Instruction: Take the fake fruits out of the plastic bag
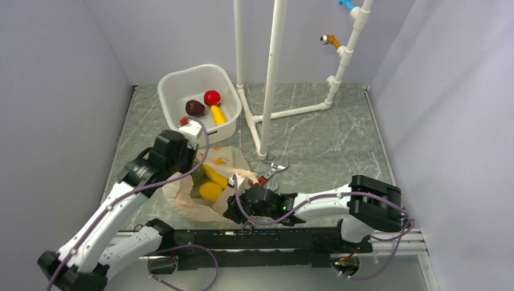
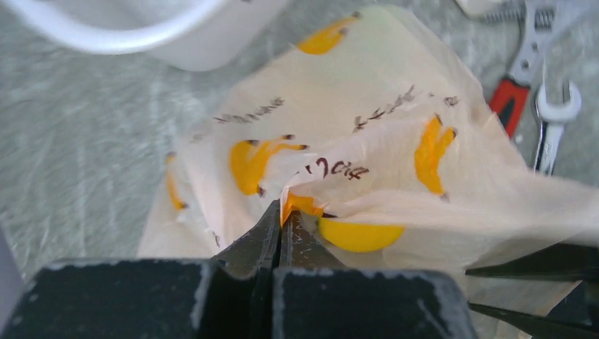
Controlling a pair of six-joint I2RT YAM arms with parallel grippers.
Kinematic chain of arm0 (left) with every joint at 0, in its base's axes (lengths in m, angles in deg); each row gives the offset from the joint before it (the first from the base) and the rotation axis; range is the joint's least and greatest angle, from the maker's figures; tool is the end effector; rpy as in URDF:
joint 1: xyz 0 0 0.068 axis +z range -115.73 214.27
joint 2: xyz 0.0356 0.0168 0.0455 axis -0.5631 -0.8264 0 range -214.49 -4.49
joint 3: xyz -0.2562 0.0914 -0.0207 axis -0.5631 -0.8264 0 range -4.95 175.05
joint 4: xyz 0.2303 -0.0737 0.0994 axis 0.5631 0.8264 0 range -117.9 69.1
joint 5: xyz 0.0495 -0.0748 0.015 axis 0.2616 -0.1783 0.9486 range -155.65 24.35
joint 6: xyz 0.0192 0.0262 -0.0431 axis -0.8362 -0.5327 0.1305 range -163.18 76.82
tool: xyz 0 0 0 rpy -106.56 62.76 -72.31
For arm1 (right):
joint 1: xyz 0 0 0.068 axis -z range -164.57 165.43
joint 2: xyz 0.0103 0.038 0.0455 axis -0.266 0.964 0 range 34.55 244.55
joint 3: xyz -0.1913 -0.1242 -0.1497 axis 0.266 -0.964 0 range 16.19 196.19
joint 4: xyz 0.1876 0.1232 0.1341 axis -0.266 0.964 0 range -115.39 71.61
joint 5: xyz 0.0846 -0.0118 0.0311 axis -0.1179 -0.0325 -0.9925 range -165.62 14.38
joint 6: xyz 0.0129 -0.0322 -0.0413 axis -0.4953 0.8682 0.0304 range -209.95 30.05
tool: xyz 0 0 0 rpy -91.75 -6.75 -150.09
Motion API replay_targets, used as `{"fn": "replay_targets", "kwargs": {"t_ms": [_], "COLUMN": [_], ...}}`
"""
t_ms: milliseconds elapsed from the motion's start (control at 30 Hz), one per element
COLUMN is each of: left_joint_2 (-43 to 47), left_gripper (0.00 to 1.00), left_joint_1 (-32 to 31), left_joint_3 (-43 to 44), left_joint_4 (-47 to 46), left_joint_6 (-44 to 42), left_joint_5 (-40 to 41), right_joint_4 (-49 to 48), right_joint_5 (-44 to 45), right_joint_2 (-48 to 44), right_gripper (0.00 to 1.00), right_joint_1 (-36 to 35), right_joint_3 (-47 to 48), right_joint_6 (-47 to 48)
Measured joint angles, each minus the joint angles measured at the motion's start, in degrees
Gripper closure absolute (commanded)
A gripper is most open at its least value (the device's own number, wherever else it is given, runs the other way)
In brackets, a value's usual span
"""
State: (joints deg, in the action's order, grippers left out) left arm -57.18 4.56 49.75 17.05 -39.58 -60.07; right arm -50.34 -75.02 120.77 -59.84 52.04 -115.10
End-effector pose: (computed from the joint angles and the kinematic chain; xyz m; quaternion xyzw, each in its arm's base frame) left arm 0.1605 -0.0876 0.3175 0.1880 0.8965 -0.0715 0.3949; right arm 0.0776 0.2940 0.1794 -0.3555 0.7670 0.4077 0.3453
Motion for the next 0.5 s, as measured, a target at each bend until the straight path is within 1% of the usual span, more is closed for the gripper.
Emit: {"fn": "replay_targets", "kwargs": {"t_ms": [167, 300, 400, 500], "left_joint_2": [10.2, 17.5, 20.9, 22.4], "left_gripper": [1.0, 1.0, 1.0, 1.0], "left_joint_1": [0.0, 0.0, -0.1, -0.1], "left_joint_3": [0.0, -0.2, -0.6, -1.1], "left_joint_4": [-0.3, -0.3, -0.3, -0.3], "left_joint_6": [4.7, 8.3, 9.9, 10.9], "left_joint_5": [12.1, 22.8, 29.1, 33.1], "right_joint_4": [0.9, 4.5, 7.0, 9.9], "right_joint_5": [0.6, 3.0, 5.0, 7.1], "right_joint_2": [4.4, 9.0, 11.9, 13.5], "right_gripper": [0.68, 0.68, 0.68, 0.68], "right_joint_1": [0.1, 0.8, 2.1, 4.1], "right_joint_3": [1.9, 7.6, 11.6, 14.3], "right_joint_6": [0.0, 0.0, 0.4, 1.0]}}
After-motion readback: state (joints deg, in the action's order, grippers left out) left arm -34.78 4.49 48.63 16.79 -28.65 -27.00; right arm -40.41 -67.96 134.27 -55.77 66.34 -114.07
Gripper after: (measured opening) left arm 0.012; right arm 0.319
